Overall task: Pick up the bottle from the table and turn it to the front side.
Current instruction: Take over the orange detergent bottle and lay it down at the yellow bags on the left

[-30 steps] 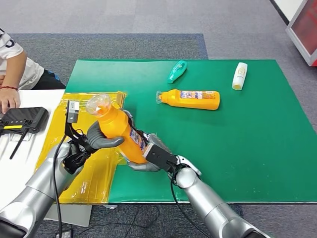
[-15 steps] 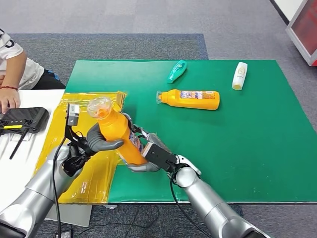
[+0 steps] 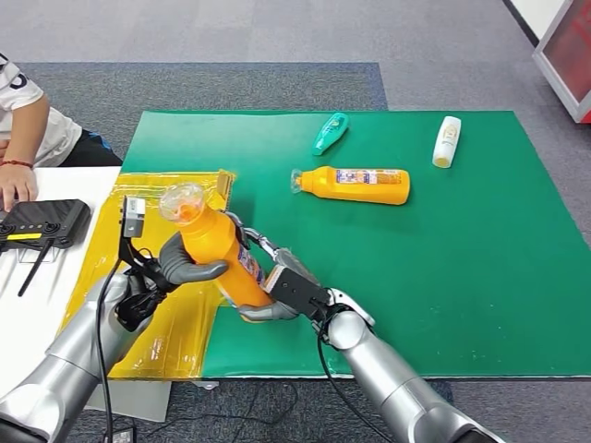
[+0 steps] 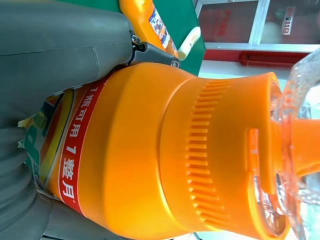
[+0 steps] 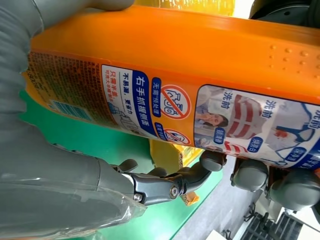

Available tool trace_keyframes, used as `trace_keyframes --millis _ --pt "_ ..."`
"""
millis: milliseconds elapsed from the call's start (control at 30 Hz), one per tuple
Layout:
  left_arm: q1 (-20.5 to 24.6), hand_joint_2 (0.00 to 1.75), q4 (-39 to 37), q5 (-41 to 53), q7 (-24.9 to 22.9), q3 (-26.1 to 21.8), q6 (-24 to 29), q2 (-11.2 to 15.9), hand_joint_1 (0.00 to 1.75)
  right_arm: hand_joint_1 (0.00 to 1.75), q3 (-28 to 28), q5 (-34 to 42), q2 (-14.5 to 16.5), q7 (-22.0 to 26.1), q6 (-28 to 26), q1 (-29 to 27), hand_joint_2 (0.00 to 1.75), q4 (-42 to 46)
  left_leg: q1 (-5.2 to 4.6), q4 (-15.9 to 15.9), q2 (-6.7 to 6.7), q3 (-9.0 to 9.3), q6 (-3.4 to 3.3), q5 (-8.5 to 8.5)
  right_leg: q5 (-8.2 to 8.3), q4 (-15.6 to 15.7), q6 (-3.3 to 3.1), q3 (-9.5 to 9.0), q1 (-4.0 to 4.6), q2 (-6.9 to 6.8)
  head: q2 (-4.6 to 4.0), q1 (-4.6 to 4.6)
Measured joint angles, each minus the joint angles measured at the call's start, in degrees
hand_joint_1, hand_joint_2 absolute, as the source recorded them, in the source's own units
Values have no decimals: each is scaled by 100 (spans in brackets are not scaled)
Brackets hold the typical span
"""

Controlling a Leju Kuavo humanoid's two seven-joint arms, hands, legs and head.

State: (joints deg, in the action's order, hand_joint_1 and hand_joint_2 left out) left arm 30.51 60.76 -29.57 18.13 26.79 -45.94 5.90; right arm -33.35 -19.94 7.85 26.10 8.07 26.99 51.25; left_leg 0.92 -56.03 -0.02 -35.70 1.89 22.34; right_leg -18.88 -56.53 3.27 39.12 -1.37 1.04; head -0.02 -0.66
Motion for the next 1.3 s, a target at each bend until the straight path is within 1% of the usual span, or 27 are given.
trace_keyframes --millis 200,367,500,667,833,967,1100,1167,1300 --pt "-66 175 86 209 83 -34 53 29 175 0 9 27 0 -17 0 -12 175 0 0 0 0 0 0 0 0 0 0 0 0 0 0 0" --pt "-200 175 303 869 213 -50 451 152 175 0 172 391 -50 45 74 -28 175 18 0 0 1 1 0 0 0 0 0 2 0 0 1 1" --pt "-427 175 546 1222 350 -55 696 321 175 0 578 754 -276 195 245 -127 175 248 -1 0 1 0 0 0 0 1 0 1 -1 0 0 1" --pt "-694 175 818 1416 414 -115 836 497 175 0 1246 857 -542 187 346 -316 175 784 -1 -1 1 -1 0 2 -1 2 1 3 -1 0 0 1" --pt "-795 175 964 1615 408 -143 974 583 175 0 1674 812 -648 142 423 -477 175 1175 -1 -1 1 -2 1 3 -1 1 0 6 0 1 0 1" --pt "-799 175 1039 1904 376 -143 1141 635 175 0 1823 766 -665 117 423 -529 175 1282 -1 -1 2 -2 1 1 0 1 0 6 0 1 0 1" --pt "-719 175 1111 2636 223 -138 1632 809 175 0 1911 739 -676 116 403 -560 175 1294 -1 -1 3 -2 5 -3 4 1 -4 9 1 2 0 0" --pt "-568 175 1131 2904 96 -152 1792 956 175 0 1946 730 -691 118 401 -590 175 1294 0 -1 4 -2 10 -7 6 1 -8 12 2 2 0 1" --pt "-144 175 1139 3108 -177 -203 1859 1204 175 0 1994 701 -705 125 404 -622 175 1293 2 -1 4 -2 16 -12 9 0 -12 13 5 2 0 2"
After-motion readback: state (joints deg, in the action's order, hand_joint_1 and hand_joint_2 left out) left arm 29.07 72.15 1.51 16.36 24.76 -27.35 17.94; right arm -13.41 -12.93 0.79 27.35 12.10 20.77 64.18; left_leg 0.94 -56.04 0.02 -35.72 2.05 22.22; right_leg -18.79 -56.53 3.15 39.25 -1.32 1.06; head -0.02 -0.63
